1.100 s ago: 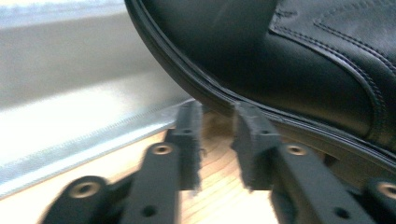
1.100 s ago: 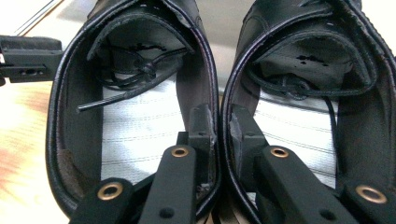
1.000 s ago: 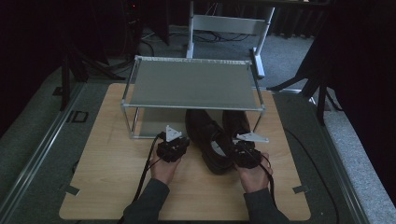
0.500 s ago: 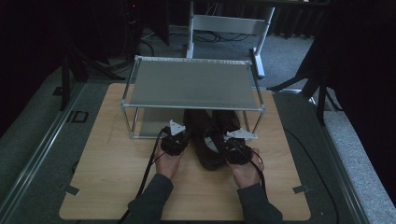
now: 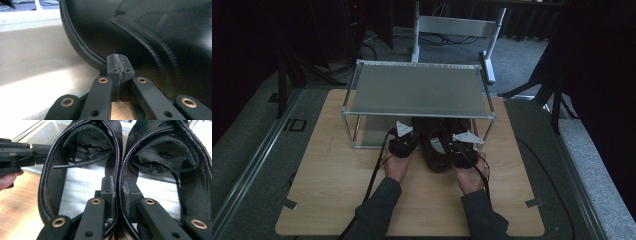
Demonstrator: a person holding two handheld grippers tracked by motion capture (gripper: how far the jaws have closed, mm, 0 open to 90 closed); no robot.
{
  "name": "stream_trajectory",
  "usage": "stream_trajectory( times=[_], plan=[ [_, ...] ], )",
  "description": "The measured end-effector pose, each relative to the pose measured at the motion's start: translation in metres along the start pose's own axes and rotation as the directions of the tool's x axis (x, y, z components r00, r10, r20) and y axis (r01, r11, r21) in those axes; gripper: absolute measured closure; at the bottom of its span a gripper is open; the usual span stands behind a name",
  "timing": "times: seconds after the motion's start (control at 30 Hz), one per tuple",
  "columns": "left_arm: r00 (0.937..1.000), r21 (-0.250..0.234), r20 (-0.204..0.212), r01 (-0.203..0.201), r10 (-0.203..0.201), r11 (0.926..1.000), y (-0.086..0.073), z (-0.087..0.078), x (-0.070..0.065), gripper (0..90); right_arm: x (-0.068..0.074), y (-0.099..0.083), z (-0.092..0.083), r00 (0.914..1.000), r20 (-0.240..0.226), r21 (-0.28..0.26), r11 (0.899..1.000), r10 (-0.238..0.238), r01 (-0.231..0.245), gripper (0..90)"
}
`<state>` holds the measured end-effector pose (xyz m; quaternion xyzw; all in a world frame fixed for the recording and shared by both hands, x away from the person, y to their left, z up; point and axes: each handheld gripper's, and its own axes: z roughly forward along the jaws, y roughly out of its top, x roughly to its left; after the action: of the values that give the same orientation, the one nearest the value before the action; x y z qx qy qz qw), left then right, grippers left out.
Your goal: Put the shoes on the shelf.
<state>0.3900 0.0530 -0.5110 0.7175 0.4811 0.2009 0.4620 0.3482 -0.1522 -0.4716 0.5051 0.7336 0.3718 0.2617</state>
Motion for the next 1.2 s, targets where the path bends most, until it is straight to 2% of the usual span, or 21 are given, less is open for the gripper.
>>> stream_trajectory(
  times=[0.03,0.27,0.7,0.9,0.93,1.07,1.2],
  plan=[
    [0.9998,-0.004,0.020,0.010,-0.010,0.9999,0.001,0.001,-0.001,89.9,0.000,0.000,0.002,1.0000,0.001,-0.003,1.000,0.001,-0.001,80.9],
    [0.9992,-0.012,0.037,0.017,-0.016,0.9998,0.005,0.003,-0.005,89.8,-0.004,0.004,0.012,0.9989,0.016,-0.037,0.998,0.045,-0.044,81.0],
    [0.9992,-0.007,0.013,0.039,-0.038,0.9992,0.013,0.006,-0.004,89.6,-0.008,0.015,0.030,0.9957,0.023,-0.087,0.992,0.090,-0.088,81.1],
    [0.9960,-0.002,-0.016,0.088,-0.088,0.9961,0.013,0.012,0.001,89.7,-0.002,0.015,0.041,0.9959,0.030,-0.107,0.991,0.085,-0.082,81.0],
    [0.9970,-0.001,-0.015,0.076,-0.076,0.9971,0.014,0.013,0.003,89.8,-0.001,0.015,0.042,0.9958,0.033,-0.110,0.991,0.086,-0.082,81.0],
    [0.9972,0.000,-0.032,0.068,-0.068,0.9977,0.016,0.015,0.006,89.9,0.000,0.016,0.048,0.9948,0.034,-0.119,0.989,0.096,-0.091,81.0],
    [0.9978,-0.014,-0.023,0.063,-0.063,0.9979,0.017,0.016,0.005,90.0,0.000,0.017,0.049,0.9935,0.041,-0.142,0.985,0.106,-0.099,81.0]
  ],
)
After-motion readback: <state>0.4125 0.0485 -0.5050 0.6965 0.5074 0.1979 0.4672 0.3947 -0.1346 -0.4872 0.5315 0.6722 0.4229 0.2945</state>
